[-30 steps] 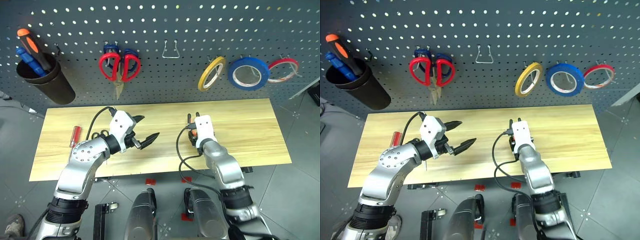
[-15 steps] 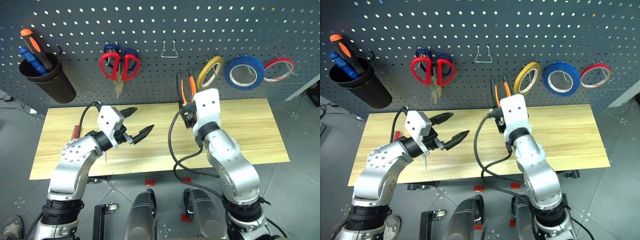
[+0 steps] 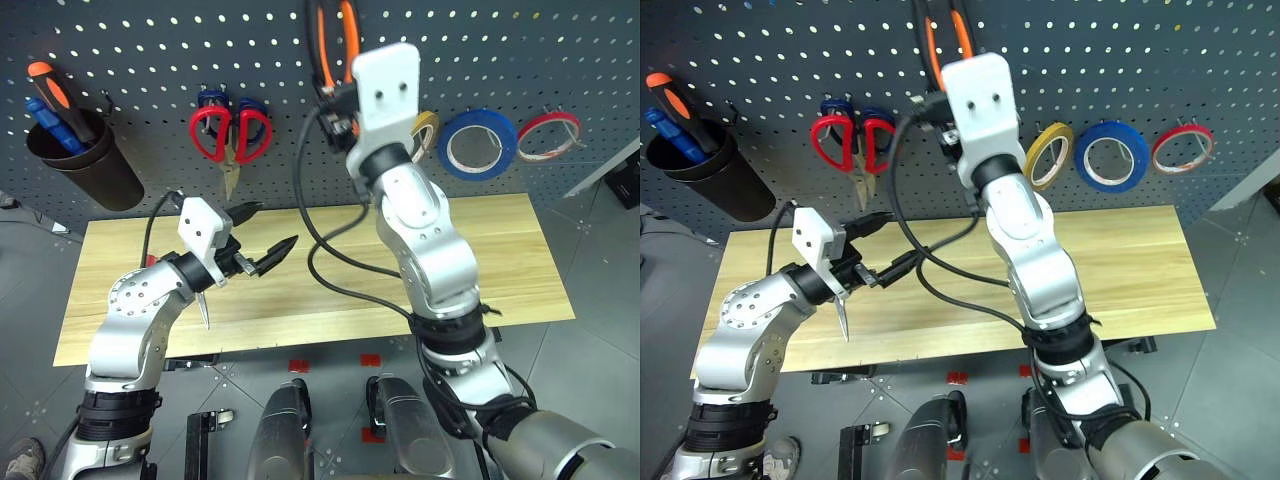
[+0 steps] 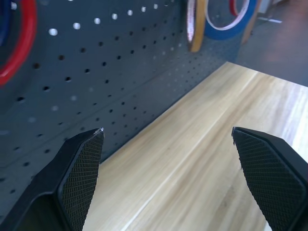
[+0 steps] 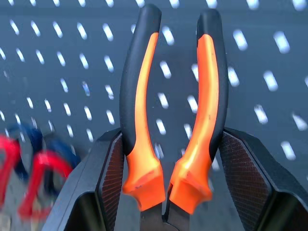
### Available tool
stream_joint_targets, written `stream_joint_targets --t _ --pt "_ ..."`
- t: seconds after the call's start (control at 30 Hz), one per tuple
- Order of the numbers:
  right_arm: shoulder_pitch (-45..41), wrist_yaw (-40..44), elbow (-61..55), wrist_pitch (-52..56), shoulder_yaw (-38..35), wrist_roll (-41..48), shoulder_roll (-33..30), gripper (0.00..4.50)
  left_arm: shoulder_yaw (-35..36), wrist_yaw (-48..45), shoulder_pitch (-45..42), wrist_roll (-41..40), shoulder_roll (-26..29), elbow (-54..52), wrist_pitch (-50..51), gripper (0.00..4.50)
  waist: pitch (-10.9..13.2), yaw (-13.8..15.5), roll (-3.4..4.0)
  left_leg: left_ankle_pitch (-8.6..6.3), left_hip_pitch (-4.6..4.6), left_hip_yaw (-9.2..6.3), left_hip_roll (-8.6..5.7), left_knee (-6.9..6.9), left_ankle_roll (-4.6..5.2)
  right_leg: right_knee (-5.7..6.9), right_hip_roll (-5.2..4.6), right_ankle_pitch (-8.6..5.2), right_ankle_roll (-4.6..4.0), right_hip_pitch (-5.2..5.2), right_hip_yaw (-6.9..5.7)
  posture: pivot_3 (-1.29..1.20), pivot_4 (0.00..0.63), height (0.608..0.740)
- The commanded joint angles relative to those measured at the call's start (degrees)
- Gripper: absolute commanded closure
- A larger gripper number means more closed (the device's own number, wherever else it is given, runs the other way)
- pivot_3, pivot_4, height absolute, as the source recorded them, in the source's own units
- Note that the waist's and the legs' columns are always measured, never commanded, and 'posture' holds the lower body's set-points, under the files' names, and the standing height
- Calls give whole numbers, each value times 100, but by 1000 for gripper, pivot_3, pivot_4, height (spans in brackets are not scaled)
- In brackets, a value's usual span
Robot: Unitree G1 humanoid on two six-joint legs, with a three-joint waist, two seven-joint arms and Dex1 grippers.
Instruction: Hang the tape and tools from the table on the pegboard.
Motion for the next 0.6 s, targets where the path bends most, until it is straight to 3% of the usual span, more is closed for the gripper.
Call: stream_joint_targets --t 0.03,0.27,0.6 --pt "-601 -94 529 -1042 -119 77 221 1826 213 138 124 -222 24 -442 133 0 -1 5 -1 0 0 0 0 0 0 1 0 0 0 0 -1 -12 307 740" --pt "-1196 -253 2197 -2893 -246 -150 -6 1826 183 426 33 -357 -32 -675 354 0 -2 98 -4 0 0 -1 0 2 0 7 -1 0 0 0 -5 30 310 740" --pt "-1231 -775 3611 -4700 -96 -924 -544 1827 1 656 -86 -410 -179 -765 469 0 -2 153 -5 1 0 0 1 6 -1 10 -1 0 0 0 -7 50 321 740"
